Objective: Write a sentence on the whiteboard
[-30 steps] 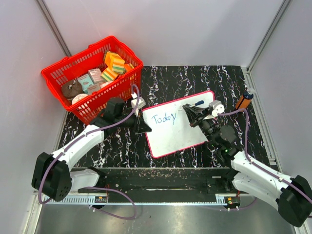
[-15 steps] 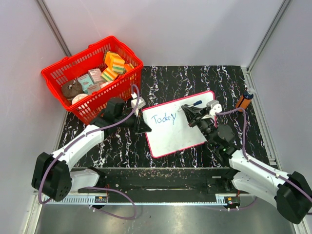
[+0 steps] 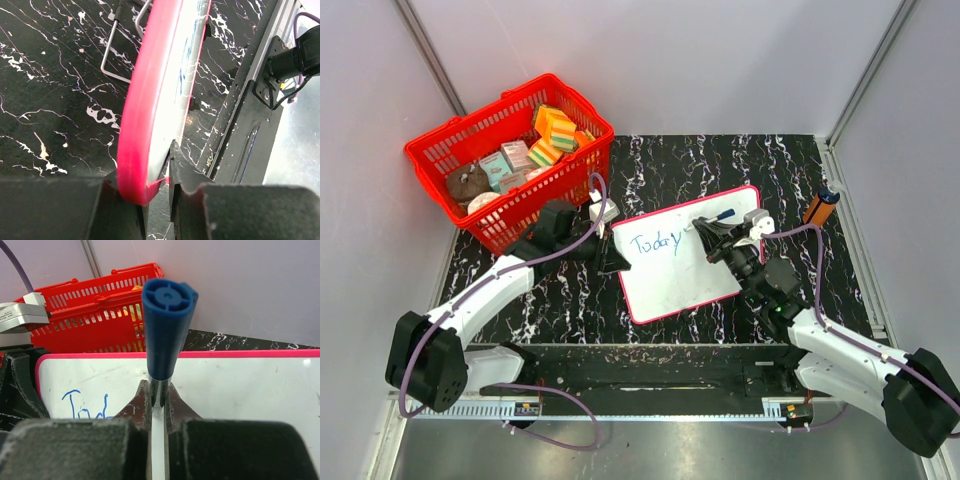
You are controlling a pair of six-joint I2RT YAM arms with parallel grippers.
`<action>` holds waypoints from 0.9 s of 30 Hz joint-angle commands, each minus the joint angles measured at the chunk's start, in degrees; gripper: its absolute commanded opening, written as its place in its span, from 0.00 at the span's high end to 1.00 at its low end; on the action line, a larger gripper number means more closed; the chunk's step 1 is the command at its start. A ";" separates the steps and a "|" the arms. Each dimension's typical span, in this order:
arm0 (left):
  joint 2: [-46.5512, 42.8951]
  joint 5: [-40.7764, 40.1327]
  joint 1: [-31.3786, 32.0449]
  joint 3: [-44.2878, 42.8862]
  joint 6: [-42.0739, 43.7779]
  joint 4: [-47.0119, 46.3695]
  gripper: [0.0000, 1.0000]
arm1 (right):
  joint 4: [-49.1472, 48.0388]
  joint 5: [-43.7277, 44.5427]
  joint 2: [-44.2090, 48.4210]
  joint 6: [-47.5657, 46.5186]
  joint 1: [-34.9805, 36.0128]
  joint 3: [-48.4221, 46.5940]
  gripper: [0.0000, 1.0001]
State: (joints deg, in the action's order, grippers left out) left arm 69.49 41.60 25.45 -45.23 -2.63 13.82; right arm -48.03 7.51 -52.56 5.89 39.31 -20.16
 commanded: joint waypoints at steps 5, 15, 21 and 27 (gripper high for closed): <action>2.93 -23.15 -0.23 2.26 15.47 4.02 1.00 | -1.37 0.84 1.31 0.44 -0.29 1.35 1.00; 3.10 -23.41 -0.05 2.25 15.55 4.10 1.00 | -0.05 0.49 6.05 1.14 -0.29 0.48 1.00; 3.10 -23.67 0.21 2.25 15.47 4.10 1.00 | 2.41 3.73 6.24 0.00 -0.29 -1.37 1.00; 3.02 -24.02 0.30 2.43 15.64 4.10 1.00 | 2.94 6.20 4.13 -0.44 -0.29 -1.63 1.00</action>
State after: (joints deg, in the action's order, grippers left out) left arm 69.49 40.56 25.82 -45.28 -2.59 13.91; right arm -45.28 10.52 -47.27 6.24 39.31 -19.49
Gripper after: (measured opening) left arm 0.203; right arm 0.067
